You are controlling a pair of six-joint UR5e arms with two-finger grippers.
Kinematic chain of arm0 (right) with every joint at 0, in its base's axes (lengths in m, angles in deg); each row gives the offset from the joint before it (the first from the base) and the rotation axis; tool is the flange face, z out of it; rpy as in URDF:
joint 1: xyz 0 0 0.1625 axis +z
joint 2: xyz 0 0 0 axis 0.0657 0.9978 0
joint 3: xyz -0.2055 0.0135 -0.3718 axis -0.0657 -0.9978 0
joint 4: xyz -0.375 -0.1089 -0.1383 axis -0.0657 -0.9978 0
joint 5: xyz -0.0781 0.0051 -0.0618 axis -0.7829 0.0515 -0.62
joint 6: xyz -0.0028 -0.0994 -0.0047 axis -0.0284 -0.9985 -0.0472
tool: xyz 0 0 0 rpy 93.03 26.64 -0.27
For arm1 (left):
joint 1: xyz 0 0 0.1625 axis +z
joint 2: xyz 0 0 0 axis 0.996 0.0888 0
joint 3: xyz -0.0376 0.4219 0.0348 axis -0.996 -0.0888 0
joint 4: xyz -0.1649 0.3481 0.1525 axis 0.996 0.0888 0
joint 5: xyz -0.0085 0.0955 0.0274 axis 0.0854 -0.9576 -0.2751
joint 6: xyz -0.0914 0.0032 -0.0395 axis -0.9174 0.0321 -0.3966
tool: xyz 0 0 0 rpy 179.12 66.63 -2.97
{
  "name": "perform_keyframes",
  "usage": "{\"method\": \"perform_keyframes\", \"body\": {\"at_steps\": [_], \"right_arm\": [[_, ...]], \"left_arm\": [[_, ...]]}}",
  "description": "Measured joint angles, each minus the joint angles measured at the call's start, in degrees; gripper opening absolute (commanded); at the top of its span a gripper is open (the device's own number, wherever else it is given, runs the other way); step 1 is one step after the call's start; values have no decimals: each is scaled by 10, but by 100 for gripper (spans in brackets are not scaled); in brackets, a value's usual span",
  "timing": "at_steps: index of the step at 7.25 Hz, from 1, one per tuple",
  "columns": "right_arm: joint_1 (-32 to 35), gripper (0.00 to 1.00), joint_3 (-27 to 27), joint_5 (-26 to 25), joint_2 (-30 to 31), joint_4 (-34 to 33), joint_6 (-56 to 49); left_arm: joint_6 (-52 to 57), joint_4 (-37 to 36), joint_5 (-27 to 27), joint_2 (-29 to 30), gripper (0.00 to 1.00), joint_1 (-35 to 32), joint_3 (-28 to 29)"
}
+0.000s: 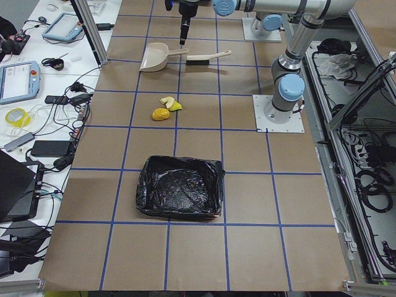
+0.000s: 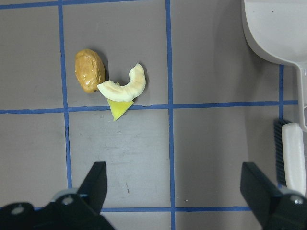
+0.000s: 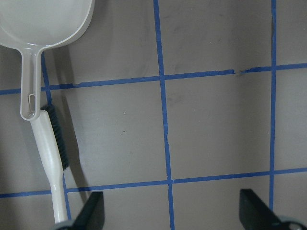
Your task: Sweep and dump trash in nearest bin
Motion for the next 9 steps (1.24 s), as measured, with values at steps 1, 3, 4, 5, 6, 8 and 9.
{"method": "perform_keyframes", "body": {"at_steps": [1,3,4,5,6,8,9], "right_arm": [[0,100,0,0,0,0,0],[0,100,3,-1,-1,0,0],[0,100,5,-1,-1,-1,-1],[0,100,7,-1,-1,-2,-4],[0,100,12,0,-1,-3,-6],[1,100,24,-1,-2,-5,-8],[3,100,28,1,-2,-5,-8]], "left_arm": [[-1,12,1,-3,100,0,1],[-1,42,2,-6,100,0,3],[0,56,2,-7,100,0,5],[2,63,2,-8,100,1,7],[3,65,3,-9,100,2,9],[6,66,2,-11,100,3,11],[6,67,2,-11,100,4,11]]}}
